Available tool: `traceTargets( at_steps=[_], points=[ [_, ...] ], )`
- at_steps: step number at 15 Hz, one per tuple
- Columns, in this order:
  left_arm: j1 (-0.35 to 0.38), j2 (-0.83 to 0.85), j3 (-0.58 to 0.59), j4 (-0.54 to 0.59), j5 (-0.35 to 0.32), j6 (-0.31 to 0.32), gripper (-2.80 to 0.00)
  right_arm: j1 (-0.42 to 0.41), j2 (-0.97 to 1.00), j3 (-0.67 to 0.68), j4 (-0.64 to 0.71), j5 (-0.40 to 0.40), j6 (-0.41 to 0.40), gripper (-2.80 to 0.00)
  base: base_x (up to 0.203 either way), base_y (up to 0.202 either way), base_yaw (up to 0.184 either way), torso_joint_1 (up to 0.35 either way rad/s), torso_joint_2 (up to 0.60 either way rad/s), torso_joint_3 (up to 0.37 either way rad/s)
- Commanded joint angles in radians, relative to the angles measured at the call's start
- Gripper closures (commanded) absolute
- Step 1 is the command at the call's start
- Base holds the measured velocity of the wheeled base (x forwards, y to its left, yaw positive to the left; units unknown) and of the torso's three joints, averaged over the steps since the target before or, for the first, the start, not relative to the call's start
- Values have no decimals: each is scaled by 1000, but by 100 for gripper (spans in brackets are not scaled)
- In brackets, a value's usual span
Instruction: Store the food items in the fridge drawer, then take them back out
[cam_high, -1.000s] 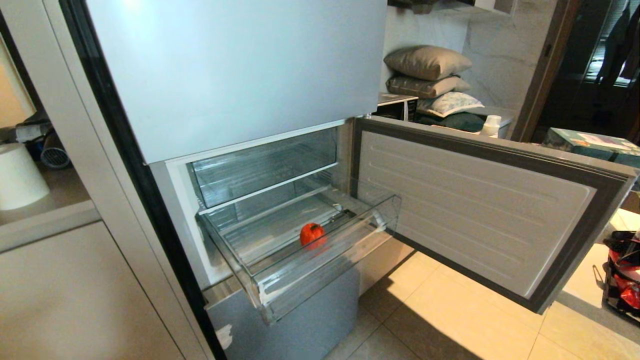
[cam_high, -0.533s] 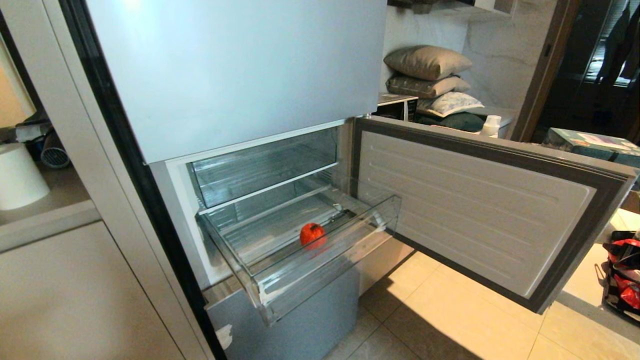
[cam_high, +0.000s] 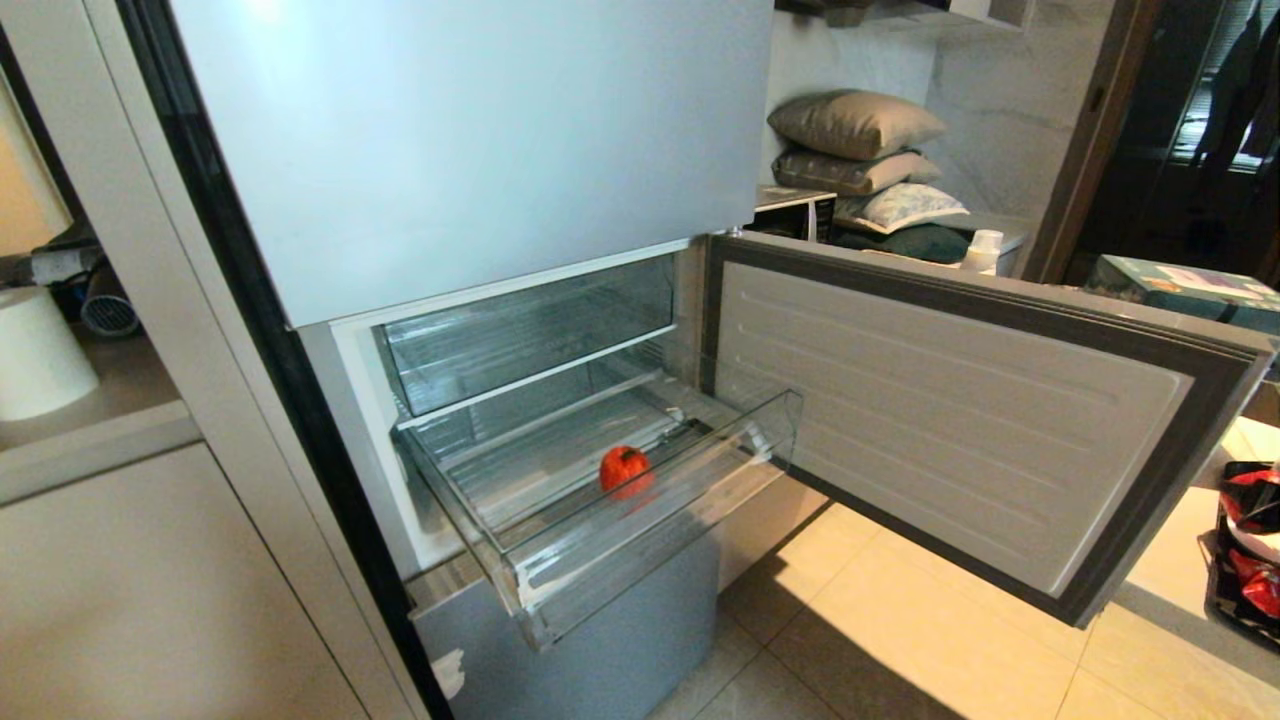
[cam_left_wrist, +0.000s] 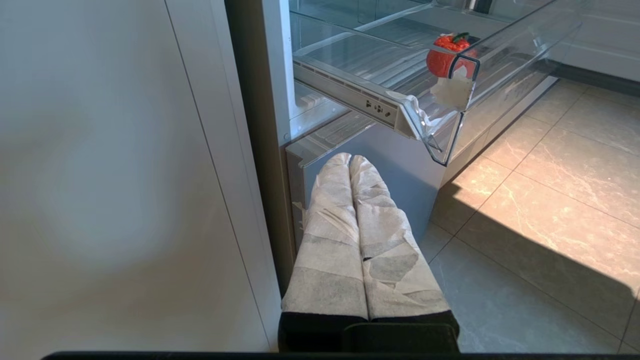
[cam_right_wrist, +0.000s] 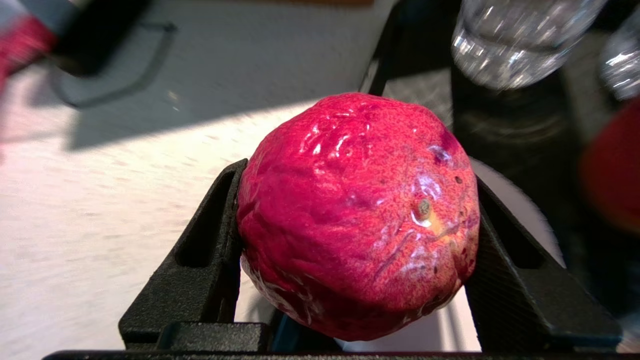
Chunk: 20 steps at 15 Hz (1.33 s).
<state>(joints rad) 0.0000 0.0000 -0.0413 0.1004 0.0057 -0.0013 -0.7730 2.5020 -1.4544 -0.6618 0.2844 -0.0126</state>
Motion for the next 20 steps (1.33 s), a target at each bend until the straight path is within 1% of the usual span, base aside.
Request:
traceTargets(
  at_steps=[1, 5, 10, 12, 13, 14, 16, 17, 18, 20],
  points=[
    [0, 1, 0, 1, 0, 0, 0, -3, -232, 150, -1, -1, 5, 0, 0, 0, 0, 0, 0, 0],
    [0, 0, 0, 1, 0, 0, 0, -13, -671, 555, -2, -43, 0, 0, 0, 0, 0, 0, 0, 0],
    [0, 0, 0, 0, 0, 0, 0, -32, -1240, 1008, -1, -100, -10, 0, 0, 0, 0, 0, 0, 0],
    [0, 0, 0, 1, 0, 0, 0, -12, -1451, 1173, -1, -111, -15, 0, 0, 0, 0, 0, 0, 0],
    [0, 0, 0, 1, 0, 0, 0, 21, -1537, 1237, 0, -113, -17, 0, 0, 0, 0, 0, 0, 0],
    [0, 0, 0, 1, 0, 0, 0, 91, -1606, 1287, 3, -115, -18, 0, 0, 0, 0, 0, 0, 0],
    [0, 0, 0, 1, 0, 0, 0, 336, -1746, 1366, 31, -125, -17, 0, 0, 0, 0, 0, 0, 0],
    [0, 1, 0, 1, 0, 0, 0, 439, -1851, 1391, 79, -140, -16, 0, 0, 0, 0, 0, 0, 0],
    [0, 0, 0, 1, 0, 0, 0, 513, -1957, 1410, 153, -162, -17, 0, 0, 0, 0, 0, 0, 0],
    [0, 0, 0, -1, 0, 0, 0, 602, -2144, 1433, 329, -196, -19, 0, 0, 0, 0, 0, 0, 0]
  ],
)
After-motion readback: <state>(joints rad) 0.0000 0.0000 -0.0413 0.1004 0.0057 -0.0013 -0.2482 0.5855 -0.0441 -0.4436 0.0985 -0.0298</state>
